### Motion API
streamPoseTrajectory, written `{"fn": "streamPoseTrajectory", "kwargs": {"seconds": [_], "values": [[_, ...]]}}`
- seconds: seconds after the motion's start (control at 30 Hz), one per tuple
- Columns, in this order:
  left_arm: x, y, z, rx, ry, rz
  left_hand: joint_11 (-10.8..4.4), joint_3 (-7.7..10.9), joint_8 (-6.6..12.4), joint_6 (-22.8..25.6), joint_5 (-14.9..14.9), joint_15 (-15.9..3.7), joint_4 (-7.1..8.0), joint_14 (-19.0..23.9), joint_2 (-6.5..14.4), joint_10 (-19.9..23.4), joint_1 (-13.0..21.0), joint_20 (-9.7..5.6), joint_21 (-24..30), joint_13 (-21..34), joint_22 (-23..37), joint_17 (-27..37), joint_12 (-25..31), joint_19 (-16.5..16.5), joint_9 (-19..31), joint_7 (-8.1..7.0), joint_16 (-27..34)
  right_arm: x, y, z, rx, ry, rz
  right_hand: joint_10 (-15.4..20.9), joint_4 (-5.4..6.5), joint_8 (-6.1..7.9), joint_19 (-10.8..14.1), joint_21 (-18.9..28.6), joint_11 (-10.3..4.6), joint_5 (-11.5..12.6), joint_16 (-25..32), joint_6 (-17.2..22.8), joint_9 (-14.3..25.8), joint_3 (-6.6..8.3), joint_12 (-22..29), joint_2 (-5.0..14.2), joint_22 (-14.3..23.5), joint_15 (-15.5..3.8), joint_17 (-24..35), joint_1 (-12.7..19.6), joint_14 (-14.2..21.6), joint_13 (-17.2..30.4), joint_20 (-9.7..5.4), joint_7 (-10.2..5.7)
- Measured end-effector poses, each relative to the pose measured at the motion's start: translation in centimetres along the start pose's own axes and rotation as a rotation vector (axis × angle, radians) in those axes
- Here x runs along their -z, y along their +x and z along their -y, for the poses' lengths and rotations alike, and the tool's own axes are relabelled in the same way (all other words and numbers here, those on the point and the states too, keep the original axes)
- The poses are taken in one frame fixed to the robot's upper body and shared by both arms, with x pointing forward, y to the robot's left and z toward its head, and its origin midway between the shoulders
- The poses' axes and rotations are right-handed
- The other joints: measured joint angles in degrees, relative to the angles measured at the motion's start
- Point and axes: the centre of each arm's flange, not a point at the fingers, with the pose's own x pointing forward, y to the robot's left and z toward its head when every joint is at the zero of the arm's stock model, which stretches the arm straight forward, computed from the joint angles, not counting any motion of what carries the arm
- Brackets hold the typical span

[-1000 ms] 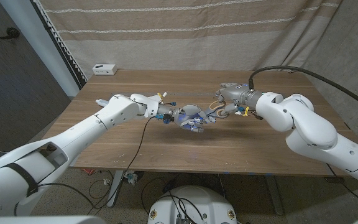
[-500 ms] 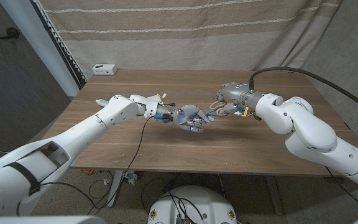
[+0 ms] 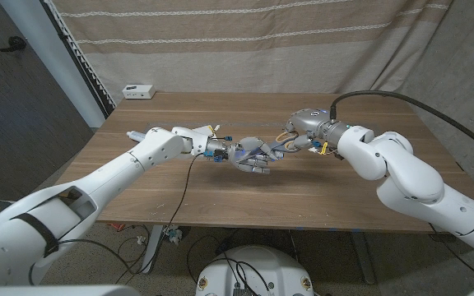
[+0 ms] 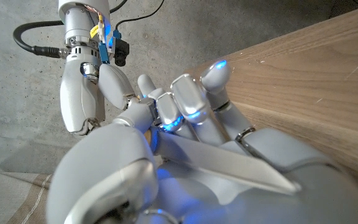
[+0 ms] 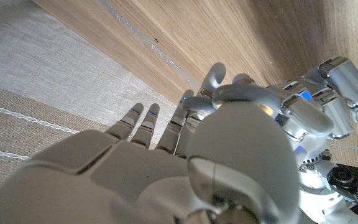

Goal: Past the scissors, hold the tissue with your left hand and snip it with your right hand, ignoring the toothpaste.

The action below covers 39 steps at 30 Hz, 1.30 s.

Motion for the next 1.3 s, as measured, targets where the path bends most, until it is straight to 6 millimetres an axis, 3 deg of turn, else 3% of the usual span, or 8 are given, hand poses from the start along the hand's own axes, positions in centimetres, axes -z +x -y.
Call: {"fn": "streamPoseTrajectory", "kwargs": {"seconds": [0.17, 0.4, 0.53, 0.63, 0.7, 0.87, 1.07, 1.3], "values": [[-0.1, 0.0, 0.0, -0.003, 0.005, 0.009, 0.18, -0.21, -0.09, 0.7, 0.0, -0.14, -0.21, -0.5, -0.4, 0.2, 0.4, 0.29, -0.6, -0.3, -1.3, -1.1, 0.0, -0.5, -0.9, 0.46, -1.1, 0.0, 0.1, -0.1, 0.002, 0.013, 0.003, 1.1, 0.0, 0.01, 1.4, 0.4, 0.18, -1.5, 0.5, 0.0, 1.6, 1.79, 0.4, 0.23, 0.0, 0.11, 0.7, 0.1, 1.9, 0.1, -0.6, 0.0], [-0.1, 0.0, 0.1, -0.019, 0.006, 0.024, 0.25, -0.33, -0.72, 1.6, 0.0, -0.14, -0.62, -0.5, -0.7, 0.3, 0.6, 0.29, -0.6, -0.3, -2.6, -2.2, -0.3, -0.5, -2.2, 0.38, -2.2, 0.1, 0.1, -0.2, 0.007, 0.024, 0.008, 1.3, -0.8, 0.02, 2.2, 0.4, 0.38, -3.5, 0.5, 0.0, 2.9, 2.7, 0.4, 0.37, 0.0, -0.08, 1.2, 0.2, 2.4, 0.1, -0.79, 0.01], [-0.1, -0.1, 0.2, -0.049, 0.008, 0.035, -0.02, -1.8, -2.15, 2.7, 0.0, -0.2, -1.75, -1.2, -6.7, 0.8, -0.4, 0.51, -1.6, -6.3, -6.4, -5.7, -5.4, -1.1, -4.6, 0.4, -5.0, 0.2, 0.1, -0.2, 0.01, 0.029, 0.01, 1.3, -0.2, 0.03, 2.4, 0.4, 0.38, -4.3, 0.5, 0.0, 3.2, 3.74, 0.4, 0.37, 0.0, 0.11, 1.3, 0.2, 2.6, 0.0, -0.59, 0.01], [-0.1, -0.1, 0.2, -0.086, 0.016, 0.036, -0.39, -3.54, -4.12, 1.5, 0.3, -0.13, -1.49, -1.7, -10.5, 1.3, -0.8, 0.41, -2.8, -14.2, -11.0, -10.1, -11.5, -1.4, -6.5, 0.68, -8.8, 0.3, 0.1, -0.2, 0.012, 0.031, 0.011, 1.3, -0.2, 0.06, 2.4, 0.4, 0.38, -5.1, 0.5, 0.0, 3.5, 3.74, 0.4, 0.37, 0.0, 0.11, 1.3, 0.2, 2.6, 0.0, -0.57, 0.01], [-0.1, -0.2, 0.3, -0.094, 0.022, 0.036, -0.23, -4.73, -5.31, 1.0, 0.0, -0.23, -0.99, -2.1, -13.6, 2.1, -2.7, 0.41, -2.9, -18.4, -13.2, -12.5, -14.5, -1.4, -7.4, 1.01, -11.0, 0.3, 0.1, -0.2, 0.014, 0.032, 0.013, 1.3, 0.19, 1.18, 2.6, 0.4, 0.38, -5.4, 0.3, 0.0, 3.5, 4.62, 0.4, 0.74, 0.0, -0.03, 1.3, -0.2, 2.7, -0.1, -0.38, 0.01], [0.1, -0.2, 0.4, -0.126, 0.038, 0.028, -0.13, -6.71, -8.03, -0.4, 0.0, -0.21, -0.77, -3.2, -18.3, 2.8, -5.7, 0.79, -2.9, -29.1, -16.0, -18.0, -21.8, -2.7, -8.6, 1.73, -16.1, 0.4, 0.0, -0.2, 0.018, 0.032, 0.02, 1.2, 0.49, 2.1, 2.6, 0.0, 0.41, -6.2, 0.0, 0.0, 2.5, 4.92, 0.2, 0.49, 0.0, 0.11, 1.3, -0.5, 3.2, -0.1, -0.38, 0.02], [0.2, -0.2, 0.2, -0.153, 0.057, 0.02, 0.8, -11.14, -10.7, -2.1, -0.2, 0.23, -1.43, -5.0, -21.5, 1.3, -8.9, 1.63, -4.1, -33.9, -18.4, -25.0, -25.4, -5.5, -8.9, 2.86, -21.2, 0.9, 0.1, -0.2, 0.02, 0.029, 0.017, 1.2, 0.29, 2.17, 2.9, 0.0, 0.4, -6.4, -0.5, 0.0, 1.4, 5.2, 0.0, 0.49, 0.0, 0.11, 1.1, -0.6, 3.2, -0.4, -0.07, 0.02], [0.3, -0.1, 0.2, -0.159, 0.068, 0.016, 2.04, -20.84, -14.36, -3.9, -0.2, 0.17, -1.46, -5.5, -22.0, -1.1, -19.1, 2.45, -9.2, -36.8, -25.3, -30.6, -27.6, -7.6, -9.7, 4.06, -24.2, 1.3, 0.1, -0.3, 0.022, 0.029, 0.017, 1.2, 0.34, 2.44, 2.9, 0.0, 0.4, -6.4, -0.9, 0.0, 0.8, 5.24, -0.3, 0.34, 0.0, 0.12, 1.1, -0.7, 3.2, -0.4, -0.07, 0.02]]}}
